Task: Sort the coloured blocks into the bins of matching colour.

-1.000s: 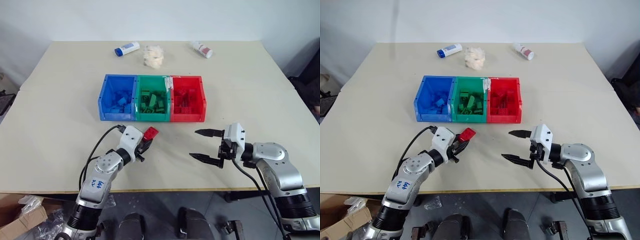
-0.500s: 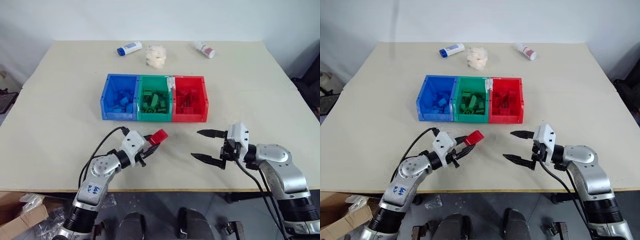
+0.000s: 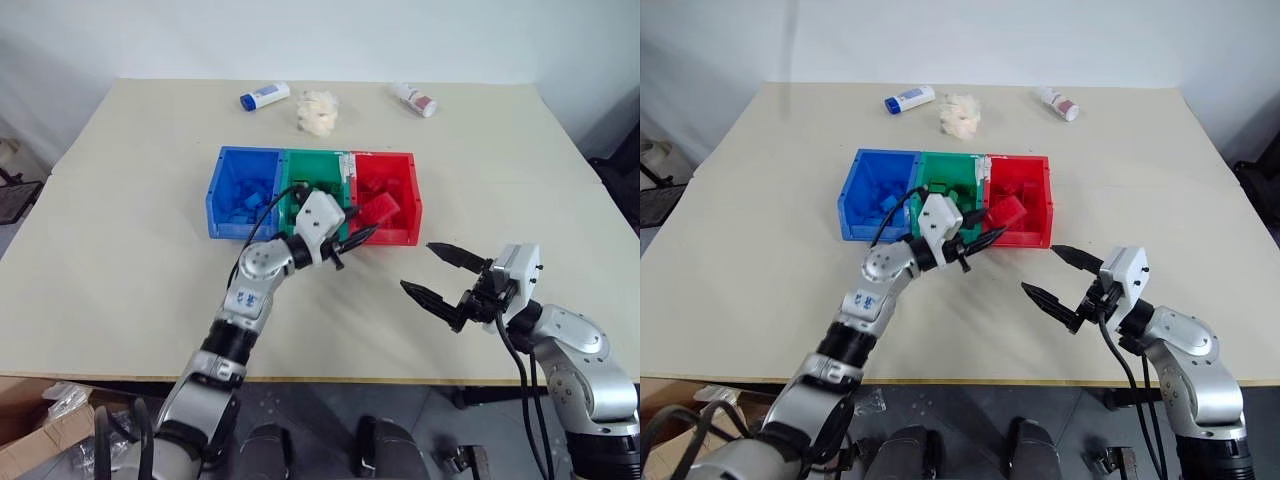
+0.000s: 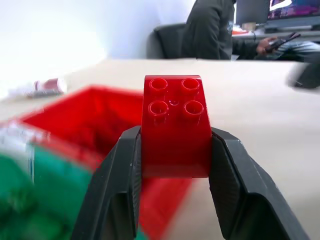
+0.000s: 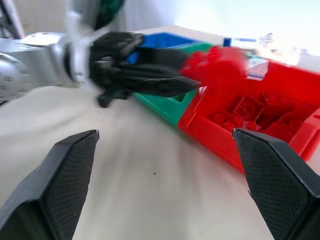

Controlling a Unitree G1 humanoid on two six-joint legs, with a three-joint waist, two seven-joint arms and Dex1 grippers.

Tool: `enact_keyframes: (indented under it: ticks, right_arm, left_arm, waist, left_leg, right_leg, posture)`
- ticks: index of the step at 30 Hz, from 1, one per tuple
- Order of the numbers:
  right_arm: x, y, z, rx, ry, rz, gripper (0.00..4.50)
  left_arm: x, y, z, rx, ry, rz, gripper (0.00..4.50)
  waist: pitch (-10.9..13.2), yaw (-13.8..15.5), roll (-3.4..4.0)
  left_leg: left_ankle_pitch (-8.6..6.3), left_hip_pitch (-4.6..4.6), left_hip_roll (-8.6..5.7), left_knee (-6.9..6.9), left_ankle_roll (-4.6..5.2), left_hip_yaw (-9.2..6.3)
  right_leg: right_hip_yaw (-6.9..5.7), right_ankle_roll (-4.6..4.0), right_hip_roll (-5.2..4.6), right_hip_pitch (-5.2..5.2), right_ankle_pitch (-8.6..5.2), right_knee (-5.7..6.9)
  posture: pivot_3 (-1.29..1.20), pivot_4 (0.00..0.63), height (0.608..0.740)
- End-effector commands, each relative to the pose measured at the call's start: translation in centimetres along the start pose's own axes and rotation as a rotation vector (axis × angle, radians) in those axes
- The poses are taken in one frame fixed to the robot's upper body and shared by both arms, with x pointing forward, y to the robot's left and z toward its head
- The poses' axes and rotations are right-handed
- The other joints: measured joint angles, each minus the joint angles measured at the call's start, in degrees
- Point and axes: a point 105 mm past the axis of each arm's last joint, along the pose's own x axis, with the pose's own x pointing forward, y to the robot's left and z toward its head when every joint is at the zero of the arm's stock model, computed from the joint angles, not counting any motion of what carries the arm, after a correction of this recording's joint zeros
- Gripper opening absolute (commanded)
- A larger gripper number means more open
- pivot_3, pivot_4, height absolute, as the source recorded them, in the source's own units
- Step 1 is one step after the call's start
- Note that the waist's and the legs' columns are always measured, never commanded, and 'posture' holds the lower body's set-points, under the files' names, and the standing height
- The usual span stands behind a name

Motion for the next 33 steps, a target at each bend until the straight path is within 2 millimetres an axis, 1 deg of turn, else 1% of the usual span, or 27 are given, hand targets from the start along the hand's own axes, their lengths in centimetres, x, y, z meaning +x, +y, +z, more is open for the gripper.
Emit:
enact_keyframes:
  ticks: [1, 2, 3, 7, 9, 12, 15, 16, 19, 21, 24, 25, 28, 30, 33]
  right_arm:
    - [0.1, 0.5, 1.7, -0.050, -0.065, -0.031, 4.50]
    - [0.2, 0.5, 1.8, -0.052, -0.067, -0.037, 4.50]
    - [0.1, 0.5, 1.9, -0.056, -0.068, -0.046, 4.50]
    - [-0.1, 0.3, 2.0, -0.060, -0.063, -0.061, 4.50]
    - [-0.1, 0.3, 1.8, -0.058, -0.048, -0.048, 4.50]
    - [0.1, 0.0, 1.8, -0.058, -0.039, -0.033, 4.50]
    - [0.6, -0.5, 1.9, -0.068, -0.026, 0.014, 4.50]
    - [0.7, -0.6, 1.9, -0.070, -0.023, 0.022, 4.50]
    - [0.9, -1.5, 1.8, -0.087, 0.010, 0.078, 4.50]
    - [0.9, -1.9, 1.6, -0.097, 0.036, 0.115, 4.50]
    - [0.8, -2.4, 1.0, -0.120, 0.098, 0.181, 4.50]
    - [0.8, -2.6, 0.9, -0.125, 0.110, 0.195, 4.50]
    - [0.6, -3.5, 0.5, -0.150, 0.159, 0.235, 4.50]
    - [0.6, -4.0, 0.3, -0.161, 0.179, 0.249, 4.50]
    - [0.3, -5.2, -0.3, -0.191, 0.239, 0.267, 4.50]
  left_arm:
    - [2.8, 2.3, 2.0, 0.022, -0.039, 0.056, 2.19]
    - [3.1, 2.9, 1.9, 0.022, -0.024, 0.087, 2.50]
    - [3.2, 2.9, 2.0, 0.027, -0.025, 0.082, 2.78]
    - [2.5, 3.1, 1.6, 0.034, -0.018, 0.053, 3.93]
    - [0.9, 3.4, 1.0, 0.061, -0.011, 0.033, 4.49]
    - [-0.7, 3.4, 0.5, 0.086, 0.010, -0.005, 4.49]
    - [-3.6, 3.4, 0.6, 0.085, 0.001, -0.029, 4.49]
    - [-4.2, 3.3, 0.7, 0.083, 0.001, -0.031, 4.49]
    - [-8.8, 3.6, 0.7, 0.066, 0.040, -0.025, 4.49]
    - [-11.4, 3.6, 0.5, 0.046, 0.093, -0.016, 4.49]
    - [-16.0, 2.8, 0.4, 0.005, 0.155, -0.076, 4.49]
    - [-16.9, 2.5, 0.6, -0.004, 0.162, -0.096, 4.49]
    - [-21.2, 3.4, 0.2, -0.008, 0.276, -0.044, 4.49]
    - [-22.7, 3.8, 0.3, -0.016, 0.313, -0.012, 4.49]
    - [-26.4, 5.5, 0.3, -0.005, 0.371, 0.087, 4.49]
  waist:
    - [0.0, 0.0, -0.02]
    - [0.0, -0.1, -0.02]
    - [0.0, -0.2, -0.01]
    - [0.0, -0.6, 0.00]
    - [0.0, -0.7, 0.00]
    - [0.0, -0.9, -0.01]
    - [0.0, -1.0, -0.01]
    - [0.0, -1.1, 0.00]
    - [0.0, -1.3, 0.01]
    - [0.0, -1.7, 0.01]
    - [0.0, -1.8, 0.02]
    - [0.0, -1.8, 0.02]
    - [0.0, -1.6, 0.03]
    - [0.0, -1.5, 0.03]
    - [0.0, -1.7, 0.03]
  left_leg:
    - [0.04, -0.08, 0.00, 0.00, 0.06, 0.00]
    - [0.04, -0.11, -0.02, 0.00, 0.07, 0.00]
    - [0.02, -0.12, -0.02, -0.02, 0.12, 0.01]
    - [-0.03, 0.00, -0.05, -0.22, 0.17, 0.03]
    - [-0.03, 0.00, -0.05, -0.26, 0.17, 0.01]
    - [-0.03, -0.01, -0.05, -0.19, 0.17, 0.01]
    - [-0.02, -0.02, -0.05, -0.07, 0.17, 0.02]
    - [-0.02, -0.01, -0.05, -0.06, 0.17, 0.02]
    - [-0.02, 0.02, -0.02, -0.06, 0.16, -0.01]
    - [-0.02, 0.05, -0.02, -0.10, 0.16, -0.01]
    - [-0.02, 0.05, -0.01, -0.11, 0.15, 0.00]
    - [-0.02, 0.06, 0.00, -0.09, 0.15, 0.01]
    - [-0.02, 0.08, 0.01, -0.07, 0.15, 0.01]
    - [-0.02, 0.08, 0.01, -0.07, 0.15, 0.01]
    - [-0.03, 0.06, 0.00, -0.07, 0.15, 0.01]
  right_leg:
    - [-0.04, 0.02, 0.01, 0.00, 0.01, -0.15]
    - [-0.03, 0.04, 0.01, 0.01, 0.02, -0.22]
    - [-0.03, 0.09, 0.00, 0.02, 0.05, -0.28]
    - [-0.01, 0.17, 0.00, 0.06, 0.11, -0.35]
    - [-0.03, 0.17, 0.03, 0.04, 0.11, -0.35]
    - [0.00, 0.17, 0.03, 0.04, 0.11, -0.32]
    - [0.08, 0.16, 0.02, 0.06, 0.13, -0.26]
    - [0.08, 0.15, 0.02, 0.06, 0.13, -0.24]
    - [0.09, 0.15, 0.02, 0.06, 0.13, -0.16]
    - [0.10, 0.14, 0.02, 0.05, 0.13, -0.13]
    - [0.11, 0.14, 0.02, 0.05, 0.13, -0.12]
    - [0.11, 0.14, 0.02, 0.05, 0.13, -0.12]
    - [0.13, 0.14, 0.02, 0.05, 0.13, -0.10]
    - [0.13, 0.13, 0.01, 0.05, 0.13, -0.10]
    - [0.12, 0.13, 0.00, 0.05, 0.13, -0.12]
  posture:
    - [0.00, 0.150, 0.740]
    - [0.00, 0.150, 0.740]
    - [0.00, 0.150, 0.740]
    - [0.00, 0.150, 0.740]
    - [0.00, 0.150, 0.740]
    - [0.00, 0.150, 0.740]
    - [0.00, 0.150, 0.740]
    - [0.00, 0.150, 0.740]
    - [0.00, 0.150, 0.740]
    - [0.00, 0.150, 0.740]
    - [0.00, 0.150, 0.740]
    - [0.00, 0.150, 0.740]
    - [0.00, 0.150, 0.740]
    - [0.00, 0.150, 0.740]
    - [0.00, 0.150, 0.740]
